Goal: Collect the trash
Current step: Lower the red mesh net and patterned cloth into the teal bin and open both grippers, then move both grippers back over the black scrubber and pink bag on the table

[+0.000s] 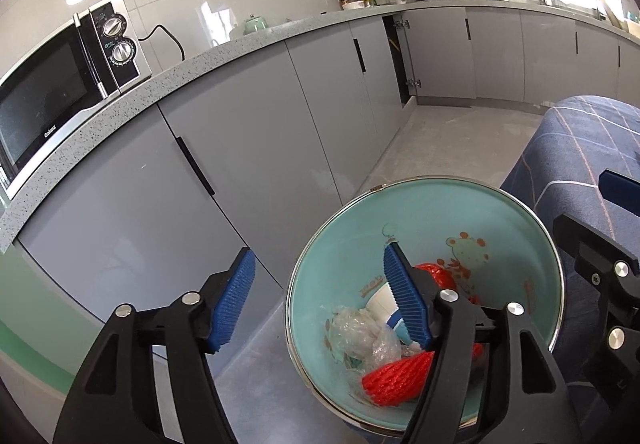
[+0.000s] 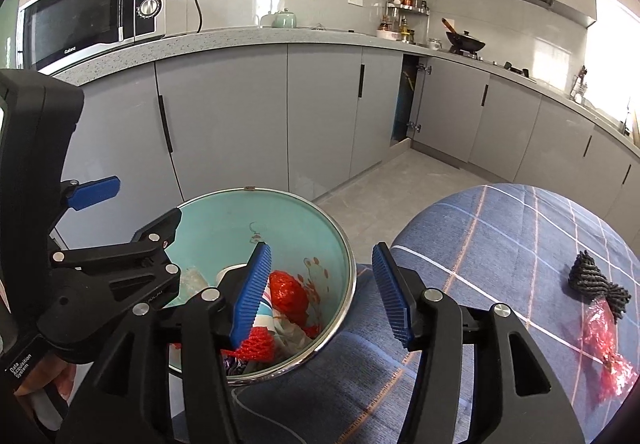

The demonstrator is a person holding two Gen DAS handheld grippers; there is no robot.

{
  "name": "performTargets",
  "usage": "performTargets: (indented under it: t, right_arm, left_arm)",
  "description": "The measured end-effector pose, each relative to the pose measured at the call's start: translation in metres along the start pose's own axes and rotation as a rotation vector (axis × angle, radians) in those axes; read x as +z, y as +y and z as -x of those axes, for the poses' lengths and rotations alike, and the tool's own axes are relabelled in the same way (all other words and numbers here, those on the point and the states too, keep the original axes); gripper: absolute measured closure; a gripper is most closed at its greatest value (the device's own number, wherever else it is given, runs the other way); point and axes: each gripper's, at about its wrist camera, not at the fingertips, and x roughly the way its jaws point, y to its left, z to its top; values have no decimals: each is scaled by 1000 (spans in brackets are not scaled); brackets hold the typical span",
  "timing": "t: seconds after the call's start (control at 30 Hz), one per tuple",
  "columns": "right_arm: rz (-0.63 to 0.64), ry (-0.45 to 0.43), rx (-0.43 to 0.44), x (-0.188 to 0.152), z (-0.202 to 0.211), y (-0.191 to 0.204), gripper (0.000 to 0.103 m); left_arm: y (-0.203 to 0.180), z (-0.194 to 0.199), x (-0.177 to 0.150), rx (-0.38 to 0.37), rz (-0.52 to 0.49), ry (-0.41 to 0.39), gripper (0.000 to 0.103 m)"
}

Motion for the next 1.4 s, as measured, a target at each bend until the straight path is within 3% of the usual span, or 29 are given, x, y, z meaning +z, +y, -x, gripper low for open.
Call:
performTargets:
  t: [0.3, 0.43, 0.97, 1.17, 1.4]
  right_arm:
    - [6, -12, -27, -2, 10, -4, 45]
    - [2, -11, -39, -3, 16, -8, 44]
    - [-34, -2, -116, -9, 38, -36, 39]
    - [-51, 15, -202, -17, 54, -69, 39]
    - [-121, 78, -369, -38, 73, -140, 38]
  left_arm:
    - [-2, 10, 2, 16, -4, -18, 29]
    - [-2, 14, 3, 30, -5, -26, 21]
    - [-23, 29, 4, 45, -36, -51, 13]
    - [-43, 40, 8, 2, -53, -57, 11]
    - [-83, 53, 13, -104, -102, -64, 11]
